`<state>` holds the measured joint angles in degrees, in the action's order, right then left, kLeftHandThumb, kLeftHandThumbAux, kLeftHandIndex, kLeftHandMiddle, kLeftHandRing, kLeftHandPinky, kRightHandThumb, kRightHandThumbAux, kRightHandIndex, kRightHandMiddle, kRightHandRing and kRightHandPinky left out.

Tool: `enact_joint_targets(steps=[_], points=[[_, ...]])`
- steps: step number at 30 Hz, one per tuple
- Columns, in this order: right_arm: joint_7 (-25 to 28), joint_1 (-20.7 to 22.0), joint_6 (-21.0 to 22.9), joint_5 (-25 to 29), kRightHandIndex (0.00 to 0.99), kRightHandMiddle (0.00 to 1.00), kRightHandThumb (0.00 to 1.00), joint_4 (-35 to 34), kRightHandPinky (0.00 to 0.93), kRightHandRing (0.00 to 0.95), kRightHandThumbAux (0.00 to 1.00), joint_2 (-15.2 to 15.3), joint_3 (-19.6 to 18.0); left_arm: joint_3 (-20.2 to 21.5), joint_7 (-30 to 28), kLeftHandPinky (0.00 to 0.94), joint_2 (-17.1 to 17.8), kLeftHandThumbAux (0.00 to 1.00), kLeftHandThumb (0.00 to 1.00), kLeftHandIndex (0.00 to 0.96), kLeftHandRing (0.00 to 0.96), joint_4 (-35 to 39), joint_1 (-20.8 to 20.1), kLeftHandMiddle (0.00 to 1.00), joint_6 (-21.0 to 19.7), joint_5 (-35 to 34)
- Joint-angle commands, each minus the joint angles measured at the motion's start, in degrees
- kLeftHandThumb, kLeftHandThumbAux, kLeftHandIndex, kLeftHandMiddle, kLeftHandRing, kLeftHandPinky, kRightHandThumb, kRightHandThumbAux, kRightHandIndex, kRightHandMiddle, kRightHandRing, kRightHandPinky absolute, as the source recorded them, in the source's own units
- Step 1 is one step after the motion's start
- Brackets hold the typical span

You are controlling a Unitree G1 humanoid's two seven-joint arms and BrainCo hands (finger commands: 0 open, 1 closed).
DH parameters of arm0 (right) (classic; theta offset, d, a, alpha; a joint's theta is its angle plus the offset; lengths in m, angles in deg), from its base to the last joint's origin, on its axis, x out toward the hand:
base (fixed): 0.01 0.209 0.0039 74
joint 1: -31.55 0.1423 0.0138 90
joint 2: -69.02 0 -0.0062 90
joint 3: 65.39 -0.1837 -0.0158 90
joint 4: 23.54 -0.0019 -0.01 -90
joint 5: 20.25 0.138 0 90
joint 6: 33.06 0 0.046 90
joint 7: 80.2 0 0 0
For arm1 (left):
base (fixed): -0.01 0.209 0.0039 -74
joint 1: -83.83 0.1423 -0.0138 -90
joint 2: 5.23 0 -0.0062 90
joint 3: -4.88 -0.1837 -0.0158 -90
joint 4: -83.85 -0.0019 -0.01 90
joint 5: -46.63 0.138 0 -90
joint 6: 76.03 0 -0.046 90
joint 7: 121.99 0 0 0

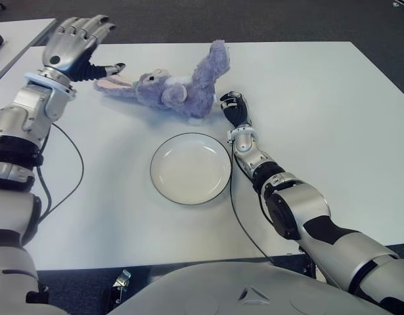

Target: Put the doll into the plate.

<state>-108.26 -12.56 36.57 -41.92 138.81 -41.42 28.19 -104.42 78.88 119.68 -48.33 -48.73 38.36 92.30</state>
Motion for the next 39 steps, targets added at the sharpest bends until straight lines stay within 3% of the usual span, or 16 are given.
enact_joint_targets(steps=[1,15,19,20,22,25,26,27,29,32,33,34,39], points=[[1.8,-9.1,5.5,0.7,0.412,0.321,0.696,7.1,0.326,0.304,0.739,-7.8,-0.5,-2.4,0.1,0.032,-3.1,0.282,0.265,0.000,0.071,-4.6,-2.6,0.000,0.6,2.0],[3.0,-8.4,6.7,0.9,0.411,0.318,0.696,7.2,0.323,0.297,0.739,-7.7,-0.7,-4.9,1.2,0.112,-6.5,0.271,0.237,0.000,0.048,-11.7,-6.2,0.000,2.9,2.4],[2.9,-9.3,6.8,0.6,0.410,0.323,0.697,7.3,0.304,0.303,0.738,-7.4,-0.6,-5.1,2.1,0.230,-8.7,0.280,0.232,0.000,0.062,-14.3,-7.2,0.000,3.1,1.6],[2.9,-9.6,6.7,0.5,0.410,0.322,0.697,7.4,0.301,0.302,0.738,-7.3,-0.6,-5.1,2.3,0.328,-9.1,0.285,0.227,0.000,0.066,-14.9,-7.4,0.000,3.1,1.5],[2.1,-9.5,6.4,0.2,0.410,0.320,0.697,7.3,0.302,0.301,0.737,-7.3,-0.3,-5.0,2.2,0.379,-10.1,0.292,0.229,0.000,0.072,-16.3,-7.9,0.000,3.3,0.9],[1.7,-9.1,6.1,0.1,0.411,0.316,0.698,7.3,0.304,0.296,0.737,-7.4,-0.1,-4.8,2.0,0.346,-11.2,0.299,0.238,0.000,0.072,-18.1,-8.6,0.000,3.6,0.4],[1.7,-9.0,6.1,0.1,0.411,0.316,0.698,7.2,0.313,0.297,0.737,-7.4,-0.1,-4.8,1.9,0.197,-11.5,0.296,0.246,0.000,0.061,-18.7,-8.7,0.000,3.7,0.2],[1.9,-8.6,6.1,0.2,0.411,0.316,0.698,7.2,0.316,0.297,0.737,-7.4,-0.1,-4.7,1.8,0.159,-11.9,0.295,0.247,0.000,0.058,-19.6,-8.9,0.000,3.7,0.0],[2.6,-8.3,6.3,0.6,0.410,0.312,0.697,7.1,0.318,0.297,0.738,-7.4,-0.4,-4.6,1.6,0.282,-12.4,0.298,0.244,0.000,0.055,-21.1,-9.3,0.000,3.8,-0.3],[3.0,-8.4,6.5,0.8,0.410,0.311,0.697,7.2,0.318,0.297,0.738,-7.4,-0.6,-4.7,1.5,0.308,-12.8,0.299,0.244,0.000,0.054,-22.5,-9.7,0.000,4.1,-0.6],[3.1,-8.5,6.5,0.9,0.410,0.307,0.697,7.2,0.317,0.295,0.738,-7.4,-0.7,-4.6,1.3,0.395,-13.0,0.309,0.243,0.000,0.066,-23.0,-9.9,0.000,4.2,-0.7],[3.2,-8.5,6.6,1.0,0.410,0.307,0.697,7.2,0.316,0.295,0.738,-7.4,-0.8,-4.6,1.2,0.418,-13.1,0.311,0.242,0.000,0.069,-23.4,-10.0,0.000,4.2,-0.8],[3.1,-8.7,6.6,1.0,0.410,0.306,0.697,7.2,0.314,0.292,0.738,-7.5,-0.8,-4.8,0.5,0.384,-13.5,0.312,0.241,0.000,0.073,-25.3,-10.7,0.000,4.6,-1.0]])
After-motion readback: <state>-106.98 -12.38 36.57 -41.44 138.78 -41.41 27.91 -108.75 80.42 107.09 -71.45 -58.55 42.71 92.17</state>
